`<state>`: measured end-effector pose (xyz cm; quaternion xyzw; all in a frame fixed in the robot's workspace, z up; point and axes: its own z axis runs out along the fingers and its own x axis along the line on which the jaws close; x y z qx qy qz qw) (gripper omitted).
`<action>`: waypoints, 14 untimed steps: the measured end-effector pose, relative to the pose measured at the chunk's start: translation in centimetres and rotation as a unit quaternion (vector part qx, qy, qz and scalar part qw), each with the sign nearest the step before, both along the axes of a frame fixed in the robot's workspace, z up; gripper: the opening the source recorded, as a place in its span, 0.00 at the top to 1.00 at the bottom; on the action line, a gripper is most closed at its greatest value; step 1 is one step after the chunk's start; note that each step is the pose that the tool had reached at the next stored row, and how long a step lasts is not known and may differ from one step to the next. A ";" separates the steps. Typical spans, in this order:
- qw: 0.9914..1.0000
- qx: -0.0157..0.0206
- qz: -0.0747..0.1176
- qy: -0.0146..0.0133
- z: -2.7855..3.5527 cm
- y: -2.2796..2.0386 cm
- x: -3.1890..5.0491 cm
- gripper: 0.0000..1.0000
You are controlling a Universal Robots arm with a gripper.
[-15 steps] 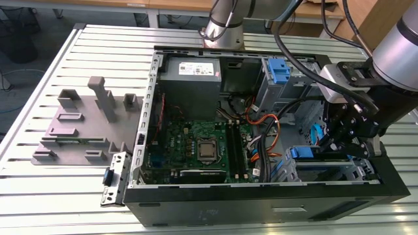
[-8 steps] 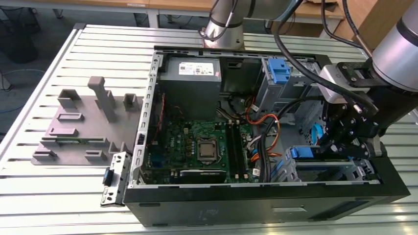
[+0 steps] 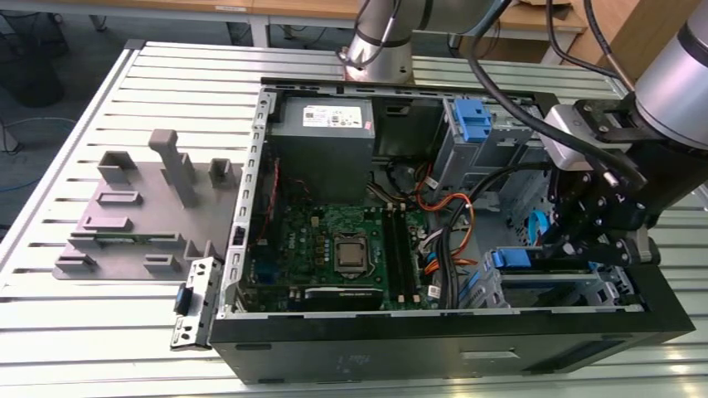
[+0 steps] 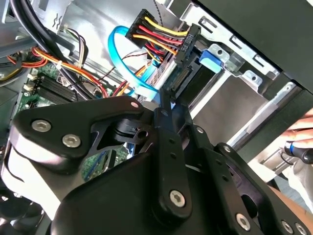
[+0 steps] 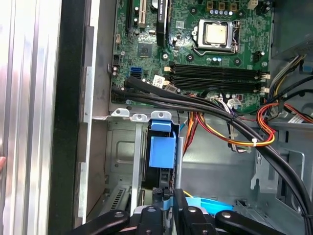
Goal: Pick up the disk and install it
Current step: 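Insert the first disk wire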
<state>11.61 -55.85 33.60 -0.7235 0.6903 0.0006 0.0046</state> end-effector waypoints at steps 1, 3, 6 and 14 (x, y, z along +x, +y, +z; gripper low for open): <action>1.000 0.000 0.000 0.000 0.19 0.00 0.00 0.76; 1.000 0.000 0.000 0.000 0.65 0.00 0.00 0.76; 1.000 0.000 0.000 0.000 1.44 0.00 0.00 0.76; 1.000 0.000 0.000 0.000 2.01 0.00 0.21 0.76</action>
